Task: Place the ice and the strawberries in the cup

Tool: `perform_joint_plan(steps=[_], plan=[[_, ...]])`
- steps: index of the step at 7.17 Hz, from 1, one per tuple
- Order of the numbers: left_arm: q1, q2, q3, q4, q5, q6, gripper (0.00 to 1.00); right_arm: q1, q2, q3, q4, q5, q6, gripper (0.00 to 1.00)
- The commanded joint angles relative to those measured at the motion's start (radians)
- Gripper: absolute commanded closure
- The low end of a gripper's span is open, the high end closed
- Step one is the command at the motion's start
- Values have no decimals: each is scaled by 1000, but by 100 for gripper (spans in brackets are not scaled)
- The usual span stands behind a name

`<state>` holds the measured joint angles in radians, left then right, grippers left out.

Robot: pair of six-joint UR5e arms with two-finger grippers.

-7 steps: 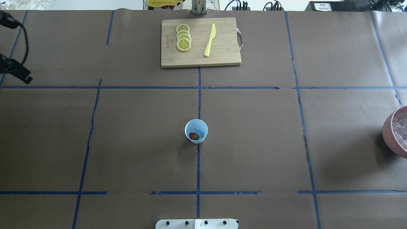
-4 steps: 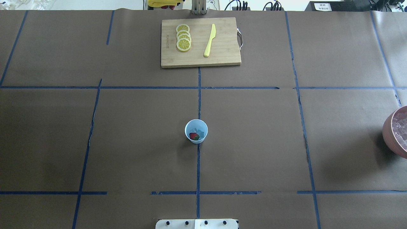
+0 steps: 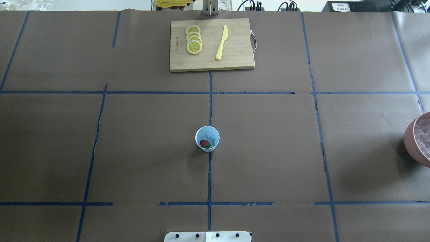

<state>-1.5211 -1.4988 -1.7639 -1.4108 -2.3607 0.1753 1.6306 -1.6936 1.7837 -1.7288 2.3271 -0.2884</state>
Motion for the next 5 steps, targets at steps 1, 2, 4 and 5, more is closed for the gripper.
perform_joint_plan(steps=[1, 2, 4, 5], plan=[[-10, 6, 3, -7, -23, -5, 0, 0, 2, 0, 0, 0, 0, 1], [-10, 5, 14, -10, -22, 1, 0, 0, 3, 2, 0, 0, 0, 1], [-11, 6, 3, -33, -19, -8, 0, 0, 2, 6, 0, 0, 0, 1], [-11, 6, -5, -31, -5, -5, 0, 0, 3, 6, 0, 0, 0, 1]])
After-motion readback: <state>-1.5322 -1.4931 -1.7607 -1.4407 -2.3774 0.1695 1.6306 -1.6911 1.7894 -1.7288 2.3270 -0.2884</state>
